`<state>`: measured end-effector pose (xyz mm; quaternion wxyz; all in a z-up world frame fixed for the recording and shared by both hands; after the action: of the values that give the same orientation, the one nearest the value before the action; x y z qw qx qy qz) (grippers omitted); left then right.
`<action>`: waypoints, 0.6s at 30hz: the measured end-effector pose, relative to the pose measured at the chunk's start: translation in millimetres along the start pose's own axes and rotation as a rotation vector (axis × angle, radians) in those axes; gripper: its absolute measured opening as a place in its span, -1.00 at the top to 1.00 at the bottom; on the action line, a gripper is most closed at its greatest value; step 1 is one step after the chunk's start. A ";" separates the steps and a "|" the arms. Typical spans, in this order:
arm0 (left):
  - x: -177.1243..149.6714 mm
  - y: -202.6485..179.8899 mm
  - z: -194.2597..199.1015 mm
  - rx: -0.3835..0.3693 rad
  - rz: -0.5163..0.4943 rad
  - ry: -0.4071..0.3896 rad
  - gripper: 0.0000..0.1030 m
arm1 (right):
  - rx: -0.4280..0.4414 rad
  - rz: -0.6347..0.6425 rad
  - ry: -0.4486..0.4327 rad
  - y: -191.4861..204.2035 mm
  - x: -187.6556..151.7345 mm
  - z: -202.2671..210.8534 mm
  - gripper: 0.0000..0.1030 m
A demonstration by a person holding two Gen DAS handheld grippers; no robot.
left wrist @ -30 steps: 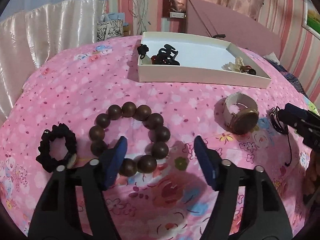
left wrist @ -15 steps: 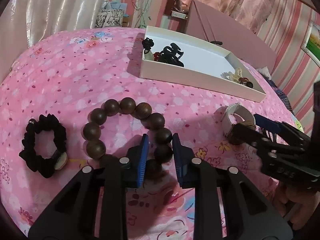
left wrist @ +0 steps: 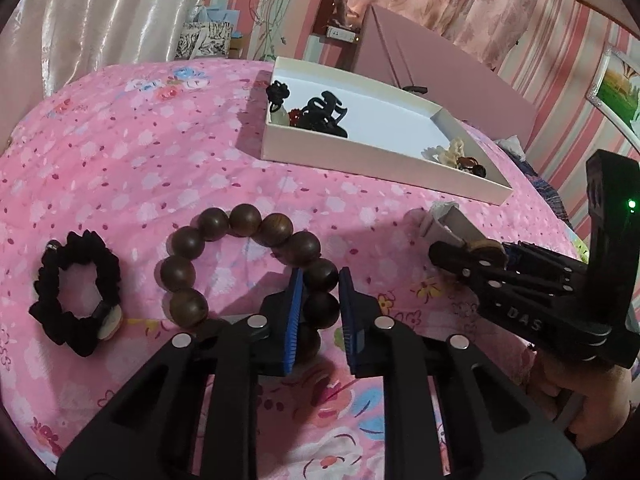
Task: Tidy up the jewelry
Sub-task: 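Grasp the brown wooden bead bracelet with the left tool while the right grasps the white watch, then carry the bead bracelet and white watch over the tray with both tools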
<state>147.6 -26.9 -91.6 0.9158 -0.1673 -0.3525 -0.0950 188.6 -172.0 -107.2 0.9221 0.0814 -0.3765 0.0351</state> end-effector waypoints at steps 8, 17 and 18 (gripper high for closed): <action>14.7 -8.1 20.0 0.005 -0.023 -0.067 0.69 | 0.022 -0.009 -0.131 -24.1 17.4 50.4 0.26; 87.6 -29.7 48.0 0.008 -0.066 -0.177 0.69 | -0.025 -0.015 -0.241 -65.1 68.0 77.7 0.26; 98.0 -34.6 47.2 0.007 -0.079 -0.185 0.69 | -0.033 -0.019 -0.250 -70.0 73.9 78.4 0.26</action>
<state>180.4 -46.9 16.0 0.8754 -0.1582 -0.4423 -0.1140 196.2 -254.5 -9.0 0.8695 0.0733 -0.4884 0.0098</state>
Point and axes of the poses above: each gripper's, at about its wrist camera, not at the fingertips, and z roughly against the way its jaws point, y to its left, x to its top, the point moved 7 cm from there along -z, roughly the way its jaws point
